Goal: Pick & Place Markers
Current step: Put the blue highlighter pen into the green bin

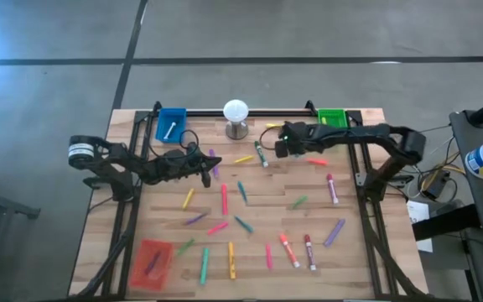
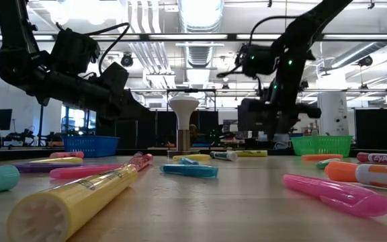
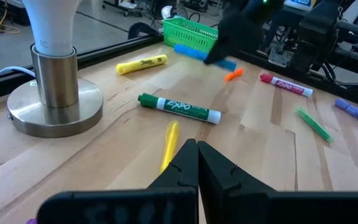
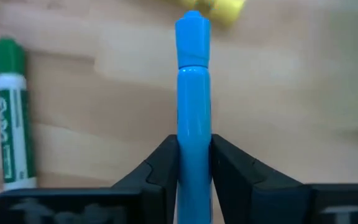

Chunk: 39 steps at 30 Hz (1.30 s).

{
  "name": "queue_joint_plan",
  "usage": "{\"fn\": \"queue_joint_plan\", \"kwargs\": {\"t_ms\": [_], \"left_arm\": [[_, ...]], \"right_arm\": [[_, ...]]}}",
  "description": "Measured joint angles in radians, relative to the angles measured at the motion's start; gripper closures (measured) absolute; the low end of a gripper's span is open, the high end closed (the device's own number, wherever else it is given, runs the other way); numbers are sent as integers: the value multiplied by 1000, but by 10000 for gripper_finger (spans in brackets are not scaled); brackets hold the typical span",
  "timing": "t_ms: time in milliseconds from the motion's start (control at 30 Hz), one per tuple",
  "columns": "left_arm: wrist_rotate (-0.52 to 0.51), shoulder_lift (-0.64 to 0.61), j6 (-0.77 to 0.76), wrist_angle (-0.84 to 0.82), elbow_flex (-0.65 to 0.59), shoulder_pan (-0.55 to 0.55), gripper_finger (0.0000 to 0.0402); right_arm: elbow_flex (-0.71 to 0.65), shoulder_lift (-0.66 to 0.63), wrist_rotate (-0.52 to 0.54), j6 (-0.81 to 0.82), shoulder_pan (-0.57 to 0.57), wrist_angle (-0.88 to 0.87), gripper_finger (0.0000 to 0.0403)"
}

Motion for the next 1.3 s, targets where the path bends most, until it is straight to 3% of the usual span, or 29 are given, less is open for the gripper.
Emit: {"fn": "queue_joint_plan", "kwargs": {"t_ms": [267, 400, 867, 1300], "left_arm": [[0, 0, 0, 0, 0, 0, 402], [-1, 0, 0, 0, 0, 0, 402], [-1, 0, 8, 3, 2, 4, 401], [-1, 0, 10, -1, 2, 12, 401]], "right_arm": [[-1, -213, 28, -238, -114, -111, 327], [-4, -250, 30, -358, -219, -130, 325], [-11, -146, 38, -620, -511, -129, 326], [-14, -43, 104, -647, -519, -94, 328]]}}
